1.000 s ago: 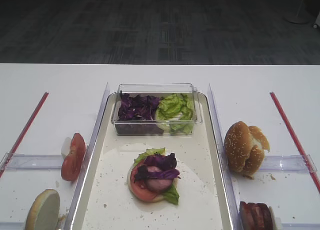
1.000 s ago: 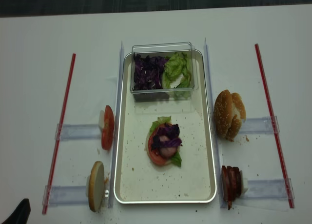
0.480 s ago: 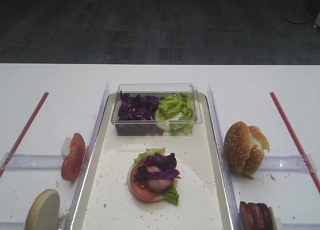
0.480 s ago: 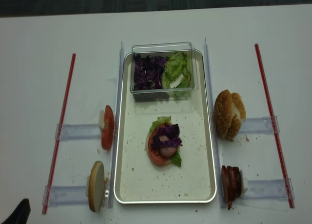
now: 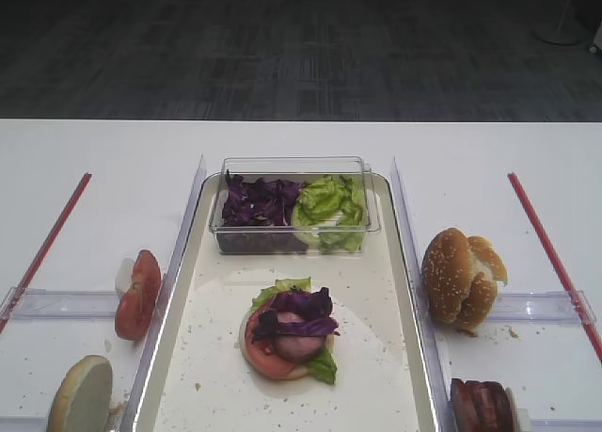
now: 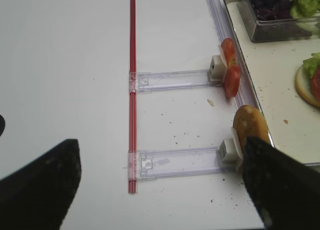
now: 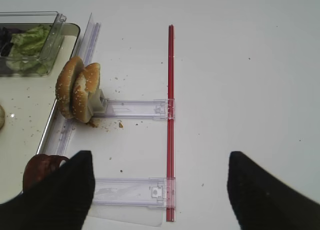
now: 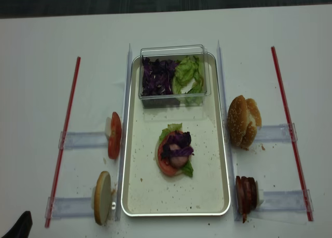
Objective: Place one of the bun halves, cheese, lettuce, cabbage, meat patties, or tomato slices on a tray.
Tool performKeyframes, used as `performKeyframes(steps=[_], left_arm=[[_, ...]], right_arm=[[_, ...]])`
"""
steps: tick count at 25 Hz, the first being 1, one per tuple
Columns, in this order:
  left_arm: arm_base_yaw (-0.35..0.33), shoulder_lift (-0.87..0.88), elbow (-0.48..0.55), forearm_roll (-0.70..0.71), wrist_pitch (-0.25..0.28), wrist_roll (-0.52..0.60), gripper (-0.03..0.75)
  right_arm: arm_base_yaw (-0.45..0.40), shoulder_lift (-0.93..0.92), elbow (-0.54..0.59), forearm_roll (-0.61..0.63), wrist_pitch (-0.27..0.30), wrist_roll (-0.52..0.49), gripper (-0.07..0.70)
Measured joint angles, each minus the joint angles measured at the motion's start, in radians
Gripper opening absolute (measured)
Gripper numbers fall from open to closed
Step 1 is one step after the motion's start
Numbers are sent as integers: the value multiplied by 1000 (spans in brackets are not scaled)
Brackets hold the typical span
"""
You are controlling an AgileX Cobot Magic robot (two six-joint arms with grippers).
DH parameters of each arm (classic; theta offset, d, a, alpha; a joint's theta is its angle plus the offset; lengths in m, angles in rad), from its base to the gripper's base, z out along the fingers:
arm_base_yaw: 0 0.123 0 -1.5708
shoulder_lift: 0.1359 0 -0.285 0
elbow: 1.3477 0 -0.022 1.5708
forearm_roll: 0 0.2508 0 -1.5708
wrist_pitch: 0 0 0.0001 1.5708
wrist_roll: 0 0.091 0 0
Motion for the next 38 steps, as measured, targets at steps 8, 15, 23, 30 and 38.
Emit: performKeyframes(steps=[8, 15, 23, 30, 38], left_arm=[[0, 0, 0, 0, 0, 0, 600], [0, 0, 0, 0, 0, 0, 600], [0, 0, 0, 0, 0, 0, 600], [0, 0, 0, 0, 0, 0, 600], [0, 0, 0, 0, 0, 0, 600]], right_arm=[[0, 0, 0, 0, 0, 0, 571], [0, 0, 0, 0, 0, 0, 571], [0, 0, 0, 0, 0, 0, 571], [0, 0, 0, 0, 0, 0, 571], [0, 0, 0, 0, 0, 0, 571]])
